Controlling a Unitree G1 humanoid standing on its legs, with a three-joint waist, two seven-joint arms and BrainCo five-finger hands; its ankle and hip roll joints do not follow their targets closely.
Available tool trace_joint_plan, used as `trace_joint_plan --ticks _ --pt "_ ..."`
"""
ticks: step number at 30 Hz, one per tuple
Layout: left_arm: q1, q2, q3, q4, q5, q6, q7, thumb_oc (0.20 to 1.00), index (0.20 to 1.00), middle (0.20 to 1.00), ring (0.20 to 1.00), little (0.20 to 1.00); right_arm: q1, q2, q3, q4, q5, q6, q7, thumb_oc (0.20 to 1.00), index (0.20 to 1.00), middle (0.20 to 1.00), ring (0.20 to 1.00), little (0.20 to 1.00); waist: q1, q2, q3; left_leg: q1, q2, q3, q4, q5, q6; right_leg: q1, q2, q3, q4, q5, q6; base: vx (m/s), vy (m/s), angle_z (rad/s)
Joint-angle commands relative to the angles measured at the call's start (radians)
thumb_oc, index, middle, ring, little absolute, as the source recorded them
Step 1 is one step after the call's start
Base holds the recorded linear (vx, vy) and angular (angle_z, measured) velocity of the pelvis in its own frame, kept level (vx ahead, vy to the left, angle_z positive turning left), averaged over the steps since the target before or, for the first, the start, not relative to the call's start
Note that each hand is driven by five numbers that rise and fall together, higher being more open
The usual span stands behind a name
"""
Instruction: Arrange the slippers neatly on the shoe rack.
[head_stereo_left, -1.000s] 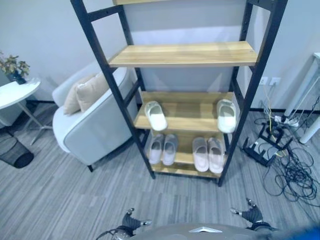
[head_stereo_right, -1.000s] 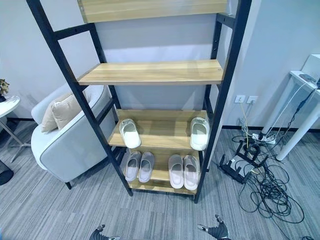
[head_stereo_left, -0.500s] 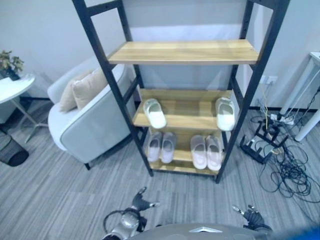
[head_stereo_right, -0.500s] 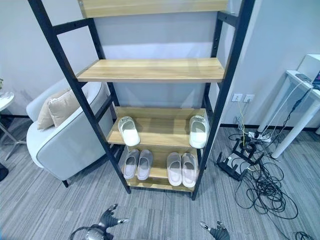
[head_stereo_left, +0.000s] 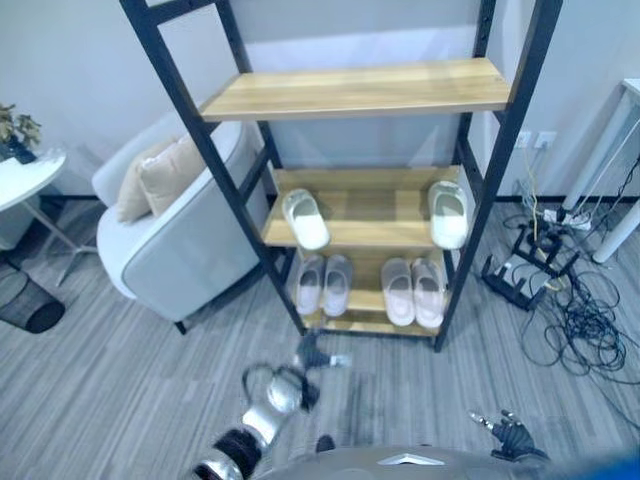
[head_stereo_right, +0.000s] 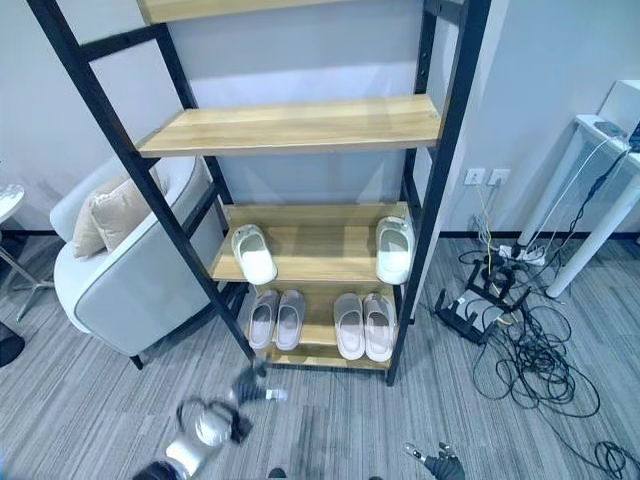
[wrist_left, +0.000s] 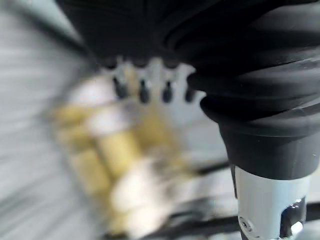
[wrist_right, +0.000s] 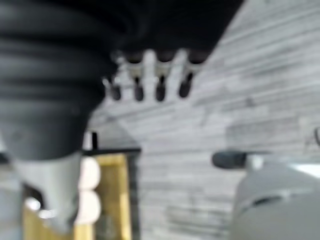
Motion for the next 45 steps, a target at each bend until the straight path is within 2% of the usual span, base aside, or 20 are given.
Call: trace_joint_plan --ticks 1,8,9,12,17,21,26,31,35,39,41,45 --pt "-0.201 0.035 0.060 -0.050 0.045 -0.045 0.031 1.000 1.000 1.000 1.000 1.000 -0.067 0.010 0.003 -0.041 -0.040 -0.013 0.013 1.000 1.000 1.000 1.000 1.000 -0.028 -0.092 0.086 -0.004 -0.048 0.022 0.014 -0.068 -0.005 0.029 -0.059 0.034 0.030 -0.099 0.058 -0.03 0.035 -0.02" --pt "-0.392 0.077 0.096 -0.073 0.131 -0.017 0.111 1.000 1.000 1.000 1.000 1.000 -0.051 -0.002 0.018 -0.110 -0.075 -0.015 0.022 1.000 1.000 1.000 1.000 1.000 -0.047 -0.108 0.130 -0.077 -0.047 0.046 0.039 -0.072 0.000 -0.048 -0.066 0.067 0.024 -0.071 0.065 -0.05 0.036 -0.14" --pt "-0.465 0.096 0.095 -0.039 0.175 -0.005 0.147 1.000 1.000 1.000 1.000 1.000 -0.050 -0.009 0.024 -0.131 -0.091 -0.018 0.021 1.000 1.000 1.000 1.000 1.000 -0.059 -0.114 0.142 -0.101 -0.050 0.056 0.049 -0.075 0.001 -0.073 -0.071 0.078 0.022 -0.061 0.070 -0.03 0.037 -0.23" --pt "-0.550 0.104 0.093 0.008 0.189 0.006 0.192 1.000 1.000 1.000 1.000 1.000 -0.065 -0.012 0.032 -0.132 -0.094 -0.019 0.013 1.000 1.000 1.000 1.000 1.000 -0.070 -0.116 0.162 -0.144 -0.057 0.064 0.066 -0.076 0.004 -0.116 -0.078 0.095 0.024 -0.045 0.079 -0.06 0.080 -0.20" --pt "-0.669 0.135 0.078 0.073 0.229 0.025 0.233 1.000 1.000 1.000 1.000 1.000 -0.072 -0.004 0.065 -0.132 -0.120 -0.019 0.017 1.000 1.000 1.000 1.000 1.000 -0.087 -0.124 0.182 -0.192 -0.068 0.088 0.081 -0.084 0.009 -0.173 -0.094 0.121 0.021 -0.018 0.093 -0.03 0.065 -0.13" --pt "-0.750 0.158 0.113 0.126 0.181 0.033 0.280 1.000 1.000 1.000 1.000 1.000 -0.079 0.003 0.088 -0.141 -0.139 -0.018 0.018 1.000 1.000 1.000 1.000 1.000 -0.090 -0.129 0.196 -0.227 -0.075 0.101 0.095 -0.086 0.013 -0.207 -0.103 0.135 0.017 -0.002 0.103 -0.02 0.057 -0.21" --pt "-0.879 0.188 0.091 0.212 0.175 0.059 0.329 1.000 1.000 1.000 1.000 1.000 -0.106 0.009 0.104 -0.133 -0.132 -0.015 0.006 1.000 1.000 1.000 1.000 1.000 -0.093 -0.131 0.214 -0.260 -0.081 0.100 0.102 -0.083 0.015 -0.237 -0.110 0.131 0.017 0.010 0.111 -0.02 0.024 -0.03" --pt "-0.978 0.271 0.076 0.228 0.189 0.070 0.351 1.000 1.000 1.000 1.000 1.000 -0.119 0.007 0.127 -0.162 -0.128 -0.020 0.017 1.000 1.000 1.000 1.000 1.000 -0.090 -0.141 0.239 -0.295 -0.086 0.099 0.115 -0.083 0.016 -0.263 -0.115 0.122 0.025 0.020 0.116 -0.01 0.006 0.02" --pt "-1.076 0.394 0.034 0.292 0.207 0.081 0.384 1.000 1.000 1.000 1.000 1.000 -0.133 0.003 0.153 -0.182 -0.129 -0.030 0.016 1.000 1.000 1.000 1.000 1.000 -0.089 -0.156 0.265 -0.335 -0.081 0.099 0.121 -0.075 0.013 -0.296 -0.114 0.110 0.028 0.033 0.118 -0.03 -0.010 0.02" --pt "-1.123 0.455 -0.002 0.353 0.225 0.088 0.390 1.000 1.000 1.000 1.000 1.000 -0.136 0.003 0.160 -0.186 -0.119 -0.041 0.016 1.000 1.000 1.000 1.000 1.000 -0.089 -0.169 0.274 -0.352 -0.077 0.099 0.119 -0.069 0.010 -0.309 -0.111 0.108 0.021 0.044 0.122 0.00 0.000 0.00" --pt "-1.162 0.537 -0.031 0.394 0.221 0.087 0.386 1.000 1.000 1.000 1.000 1.000 -0.129 -0.003 0.166 -0.186 -0.117 -0.050 0.017 1.000 1.000 1.000 1.000 1.000 -0.092 -0.182 0.283 -0.369 -0.072 0.103 0.119 -0.061 0.009 -0.322 -0.106 0.102 0.017 0.056 0.129 0.00 0.000 0.00" --pt "-1.176 0.569 -0.033 0.401 0.213 0.081 0.394 1.000 1.000 1.000 1.000 1.000 -0.127 -0.006 0.169 -0.185 -0.105 -0.057 0.023 1.000 1.000 1.000 1.000 1.000 -0.091 -0.193 0.288 -0.387 -0.069 0.100 0.123 -0.060 0.006 -0.332 -0.105 0.097 0.011 0.060 0.130 0.00 -0.007 -0.02"
